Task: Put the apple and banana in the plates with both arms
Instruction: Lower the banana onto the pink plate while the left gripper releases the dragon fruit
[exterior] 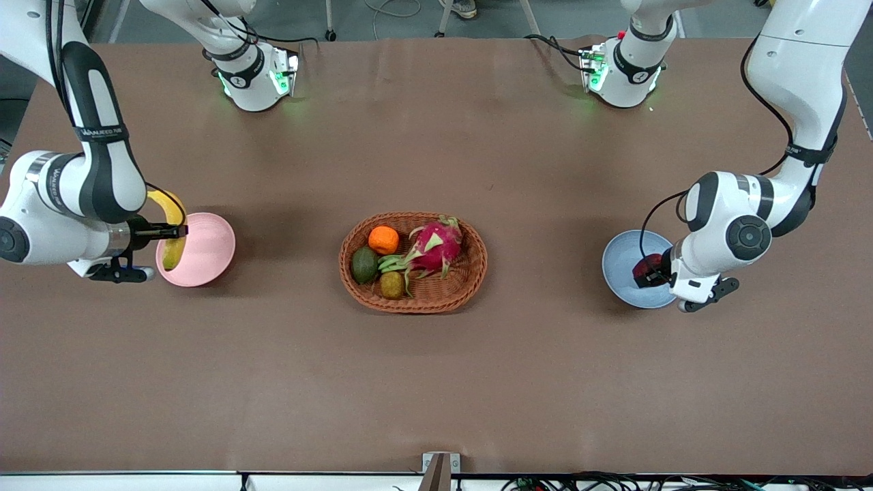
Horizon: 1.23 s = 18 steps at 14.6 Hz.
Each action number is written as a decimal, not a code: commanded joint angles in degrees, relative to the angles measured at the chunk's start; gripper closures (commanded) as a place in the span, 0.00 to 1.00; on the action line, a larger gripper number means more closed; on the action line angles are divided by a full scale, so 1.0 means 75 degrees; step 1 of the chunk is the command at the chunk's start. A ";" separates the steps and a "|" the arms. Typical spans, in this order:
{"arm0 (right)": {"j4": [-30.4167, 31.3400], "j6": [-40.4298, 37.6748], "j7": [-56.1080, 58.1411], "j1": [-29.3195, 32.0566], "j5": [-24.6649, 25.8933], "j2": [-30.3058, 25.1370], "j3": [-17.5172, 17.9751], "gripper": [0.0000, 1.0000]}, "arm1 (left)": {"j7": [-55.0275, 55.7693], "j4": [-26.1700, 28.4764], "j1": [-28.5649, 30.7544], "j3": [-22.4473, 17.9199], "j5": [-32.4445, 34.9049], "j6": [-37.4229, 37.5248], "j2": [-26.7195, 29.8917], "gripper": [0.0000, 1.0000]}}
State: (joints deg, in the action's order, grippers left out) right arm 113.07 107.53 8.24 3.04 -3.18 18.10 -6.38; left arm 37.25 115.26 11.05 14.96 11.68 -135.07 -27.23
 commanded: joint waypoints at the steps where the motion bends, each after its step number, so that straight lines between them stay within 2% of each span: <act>1: 0.1105 0.1045 0.0014 0.0005 0.0119 -0.0445 0.0159 0.70 | 0.0013 0.0054 0.0015 0.0092 0.0119 -0.0062 0.0103 0.00; 4: 0.1248 0.1763 0.0026 -0.0030 0.0119 -0.0352 0.0159 0.70 | 0.0048 -0.0097 -0.0020 0.0219 0.0119 0.0370 0.0687 0.00; 6: 0.1341 0.2115 0.0026 -0.0100 0.0119 -0.0316 0.0171 0.69 | 0.0037 -0.0518 0.0003 0.0466 0.0118 0.1281 0.1179 0.00; 12: 0.1365 0.2526 0.0026 -0.0054 0.0119 0.0128 0.0171 0.64 | -0.0232 -0.3094 0.0003 0.1344 0.0083 0.4738 0.1556 0.00; 14: 0.1377 0.2538 0.0014 -0.0065 0.0119 0.0199 0.0171 0.52 | -0.0384 -0.3542 0.0003 0.1532 0.0083 0.5350 0.1789 0.00; 15: 0.1377 0.2596 0.0014 -0.0077 0.0119 0.0223 0.0171 0.40 | -0.0420 -0.3578 0.0015 0.1568 0.0048 0.5492 0.2023 0.00; 16: 0.1365 0.2585 0.0026 -0.0077 0.0119 0.0223 0.0171 0.25 | -0.0629 -0.3602 0.0038 0.1580 0.0036 0.5528 0.2327 0.00; 17: 0.1354 0.2515 0.0026 -0.0089 0.0119 0.0200 0.0171 0.00 | -0.1107 -0.3590 0.0038 0.1568 0.0002 0.5586 0.2666 0.00; 18: 0.1284 0.2317 0.0003 -0.0101 0.0119 0.0107 0.0182 0.00 | -0.1669 -0.3590 0.0050 0.1545 -0.0022 0.5610 0.2948 0.00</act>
State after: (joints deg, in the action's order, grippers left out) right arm 122.34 126.13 8.33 2.42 -3.17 20.62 -5.19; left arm 30.97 87.87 10.84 26.49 11.71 -94.59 -10.29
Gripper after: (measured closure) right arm 0.357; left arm 0.000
